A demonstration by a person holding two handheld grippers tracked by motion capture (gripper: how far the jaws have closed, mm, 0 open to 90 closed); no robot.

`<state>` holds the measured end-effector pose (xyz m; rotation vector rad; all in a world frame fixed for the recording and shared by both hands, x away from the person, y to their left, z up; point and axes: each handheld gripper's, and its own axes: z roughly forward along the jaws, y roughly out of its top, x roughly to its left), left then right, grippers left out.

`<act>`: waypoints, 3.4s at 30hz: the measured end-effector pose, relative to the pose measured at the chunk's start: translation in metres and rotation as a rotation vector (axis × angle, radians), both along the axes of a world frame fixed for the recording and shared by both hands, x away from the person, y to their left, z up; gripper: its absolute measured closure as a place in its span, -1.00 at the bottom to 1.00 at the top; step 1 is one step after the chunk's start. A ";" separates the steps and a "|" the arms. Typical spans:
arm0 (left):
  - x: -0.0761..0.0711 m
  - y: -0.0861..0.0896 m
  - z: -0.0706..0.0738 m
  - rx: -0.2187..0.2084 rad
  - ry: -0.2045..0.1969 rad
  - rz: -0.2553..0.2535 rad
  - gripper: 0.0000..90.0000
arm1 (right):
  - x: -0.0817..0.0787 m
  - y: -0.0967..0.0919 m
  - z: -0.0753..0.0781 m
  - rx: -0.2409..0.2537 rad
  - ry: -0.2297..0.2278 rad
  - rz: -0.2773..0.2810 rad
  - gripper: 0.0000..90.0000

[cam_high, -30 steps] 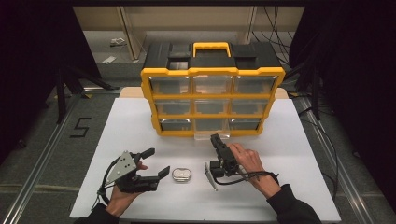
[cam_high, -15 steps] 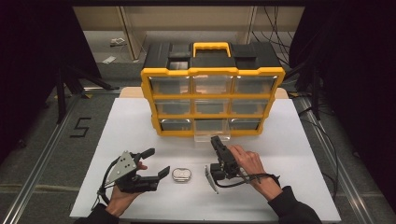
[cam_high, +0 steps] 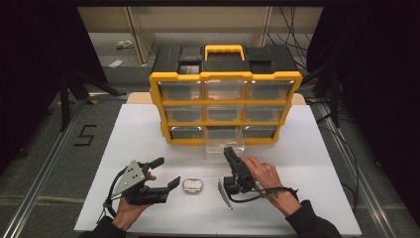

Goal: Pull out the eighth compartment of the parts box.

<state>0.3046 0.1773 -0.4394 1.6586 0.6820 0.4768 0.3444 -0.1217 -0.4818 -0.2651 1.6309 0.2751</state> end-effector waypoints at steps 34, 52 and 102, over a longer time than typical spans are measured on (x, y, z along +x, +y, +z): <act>0.000 0.000 0.000 0.002 0.000 0.002 -0.61 | -0.008 0.004 -0.005 0.001 0.024 0.012 0.73; 0.000 0.000 0.000 0.000 0.001 0.000 -0.61 | -0.009 0.000 -0.004 -0.004 0.028 0.012 0.71; 0.000 0.001 0.001 -0.006 -0.007 0.001 -0.61 | -0.024 0.002 0.036 0.384 0.421 0.036 -0.23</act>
